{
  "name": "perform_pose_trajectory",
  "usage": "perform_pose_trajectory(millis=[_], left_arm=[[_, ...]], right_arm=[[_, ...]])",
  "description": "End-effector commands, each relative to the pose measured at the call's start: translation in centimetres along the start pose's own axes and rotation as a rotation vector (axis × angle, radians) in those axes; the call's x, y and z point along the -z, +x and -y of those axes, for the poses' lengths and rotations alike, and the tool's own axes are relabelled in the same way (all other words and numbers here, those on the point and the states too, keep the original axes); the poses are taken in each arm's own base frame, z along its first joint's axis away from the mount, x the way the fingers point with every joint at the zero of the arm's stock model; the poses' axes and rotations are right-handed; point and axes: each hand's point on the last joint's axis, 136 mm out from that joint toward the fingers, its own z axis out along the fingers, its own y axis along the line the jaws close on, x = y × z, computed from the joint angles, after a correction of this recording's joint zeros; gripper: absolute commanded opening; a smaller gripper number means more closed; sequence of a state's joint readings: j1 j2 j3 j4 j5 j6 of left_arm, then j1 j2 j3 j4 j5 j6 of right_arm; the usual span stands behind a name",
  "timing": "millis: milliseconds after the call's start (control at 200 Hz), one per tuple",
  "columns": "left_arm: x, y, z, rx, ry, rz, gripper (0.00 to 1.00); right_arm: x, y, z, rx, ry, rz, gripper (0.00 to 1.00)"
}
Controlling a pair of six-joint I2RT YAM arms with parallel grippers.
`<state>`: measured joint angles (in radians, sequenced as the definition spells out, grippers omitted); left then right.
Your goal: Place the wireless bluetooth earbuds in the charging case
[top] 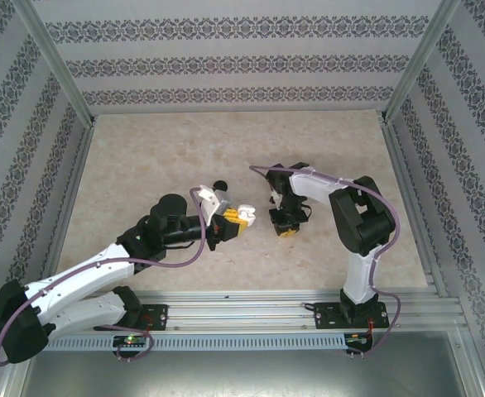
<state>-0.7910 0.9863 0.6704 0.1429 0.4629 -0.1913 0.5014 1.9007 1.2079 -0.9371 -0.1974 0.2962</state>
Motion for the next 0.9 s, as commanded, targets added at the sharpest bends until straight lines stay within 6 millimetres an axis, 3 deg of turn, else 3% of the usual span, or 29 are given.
perform_pose_trajectory(millis=[0,135,290,420,525,640,894], left_arm=[[0.4,-1.0,0.1,-0.009,0.002,0.042,0.0],[0.2,-1.0,0.1,-0.011,0.006,0.042,0.0],[0.1,-1.2,0.1,-0.013,0.007,0.046,0.0],[0.0,-1.1,0.1,-0.012,0.009,0.044,0.0],[-0.1,-0.9,0.0,-0.009,0.007,0.046,0.0],[-0.1,-0.9,-0.1,-0.009,0.004,0.053,0.0],[-0.1,-0.7,-0.2,-0.016,0.003,0.044,0.0]], right_arm=[[-1.3,2.3,-0.8,-0.046,-0.014,-0.054,0.28],[0.7,2.4,-1.1,-0.054,-0.022,-0.001,0.38],[4.2,1.7,-1.0,-0.068,-0.035,0.083,0.4],[5.7,0.9,-0.3,-0.134,-0.06,0.118,0.41],[5.8,0.1,-0.2,-0.201,-0.103,0.14,0.42],[4.8,-0.5,-0.9,-0.258,-0.174,0.153,0.47],[3.0,-1.7,-0.2,-0.345,-0.195,0.179,0.48]])
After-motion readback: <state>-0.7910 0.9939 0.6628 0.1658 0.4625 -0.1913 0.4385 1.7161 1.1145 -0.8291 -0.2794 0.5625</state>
